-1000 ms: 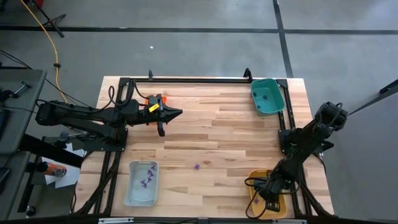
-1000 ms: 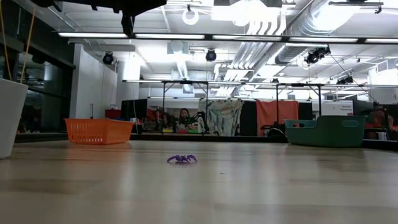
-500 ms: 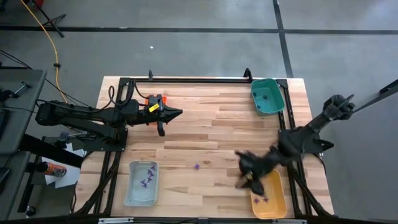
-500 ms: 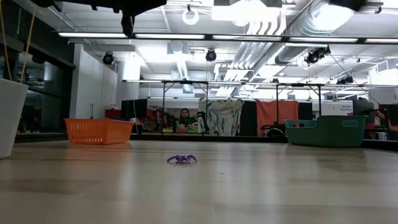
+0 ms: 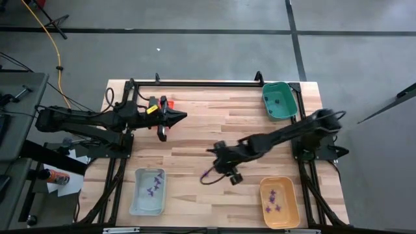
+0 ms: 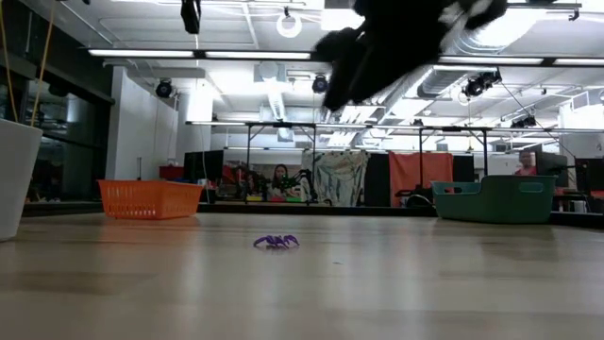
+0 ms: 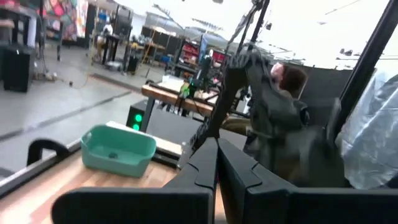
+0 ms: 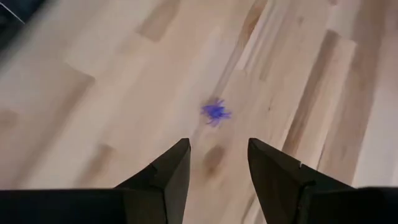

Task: Sort Halloween decoration
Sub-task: Put the violet spider toy into the yellow bin

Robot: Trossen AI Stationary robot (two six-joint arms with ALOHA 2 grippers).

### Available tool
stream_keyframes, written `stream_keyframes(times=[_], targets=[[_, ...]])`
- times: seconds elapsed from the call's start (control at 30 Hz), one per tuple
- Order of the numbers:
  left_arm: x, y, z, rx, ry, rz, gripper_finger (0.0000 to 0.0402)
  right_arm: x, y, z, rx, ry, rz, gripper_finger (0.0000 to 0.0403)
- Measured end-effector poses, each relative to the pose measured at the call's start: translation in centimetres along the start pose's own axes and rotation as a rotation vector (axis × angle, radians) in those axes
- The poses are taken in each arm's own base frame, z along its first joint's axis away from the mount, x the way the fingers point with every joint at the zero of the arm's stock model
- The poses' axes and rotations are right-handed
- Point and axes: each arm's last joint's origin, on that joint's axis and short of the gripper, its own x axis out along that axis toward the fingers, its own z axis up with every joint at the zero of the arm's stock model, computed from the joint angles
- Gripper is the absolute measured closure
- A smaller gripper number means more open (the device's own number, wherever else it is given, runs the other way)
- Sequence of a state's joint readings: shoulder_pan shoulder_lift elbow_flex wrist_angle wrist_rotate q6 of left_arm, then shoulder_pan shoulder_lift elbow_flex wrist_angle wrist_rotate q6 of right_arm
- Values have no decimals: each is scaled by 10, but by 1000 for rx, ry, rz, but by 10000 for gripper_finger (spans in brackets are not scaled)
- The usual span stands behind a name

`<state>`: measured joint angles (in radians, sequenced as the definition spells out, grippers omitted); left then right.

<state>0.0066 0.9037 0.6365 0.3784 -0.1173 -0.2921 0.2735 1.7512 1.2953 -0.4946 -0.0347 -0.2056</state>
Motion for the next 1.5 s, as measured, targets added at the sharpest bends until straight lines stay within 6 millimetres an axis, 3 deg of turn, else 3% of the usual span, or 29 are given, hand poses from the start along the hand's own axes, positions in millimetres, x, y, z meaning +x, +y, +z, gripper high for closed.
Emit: stream_keyframes(times=[0.23,0.43,1.1,1.2,1.37,1.5], targets=[[-4,-1,5,10,-24,-1,401,73,-14,10,-158,99,18,246],[-4,0,4,8,-10,4,401,101,-21,16,-191,108,47,246],[-4,0,2,8,13,10,401,124,-24,0,-155,168,162,265],[-4,0,1,8,19,11,401,124,-27,-1,-148,174,173,289],[-4,0,1,9,17,16,401,123,-28,-5,-138,205,181,380],[-4,1,1,20,12,35,402,120,-28,-6,-134,221,183,390]])
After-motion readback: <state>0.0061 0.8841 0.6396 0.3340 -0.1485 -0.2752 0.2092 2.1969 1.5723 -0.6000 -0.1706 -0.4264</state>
